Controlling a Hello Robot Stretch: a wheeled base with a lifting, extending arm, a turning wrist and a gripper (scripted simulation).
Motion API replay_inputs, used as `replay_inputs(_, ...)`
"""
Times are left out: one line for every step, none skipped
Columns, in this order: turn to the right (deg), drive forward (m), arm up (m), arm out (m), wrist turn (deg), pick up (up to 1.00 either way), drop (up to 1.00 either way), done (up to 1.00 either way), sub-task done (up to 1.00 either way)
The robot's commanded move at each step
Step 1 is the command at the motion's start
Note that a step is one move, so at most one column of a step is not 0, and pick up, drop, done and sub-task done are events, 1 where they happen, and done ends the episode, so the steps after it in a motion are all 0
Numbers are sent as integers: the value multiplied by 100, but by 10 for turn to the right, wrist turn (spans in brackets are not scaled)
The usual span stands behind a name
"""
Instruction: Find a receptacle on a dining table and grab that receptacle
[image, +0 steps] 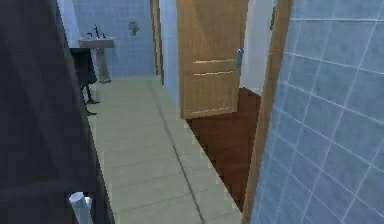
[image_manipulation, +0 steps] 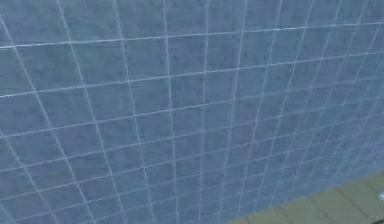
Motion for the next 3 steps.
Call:
replay_inputs(0, 85, 0, 0, 0, 0, 0, 0, 0)
replay_inputs(-240, 0, 0, 0, 0, 0, 0, 0, 0)
replay_inputs(-30, 0, 0, 0, 0, 0, 0, 0, 0)
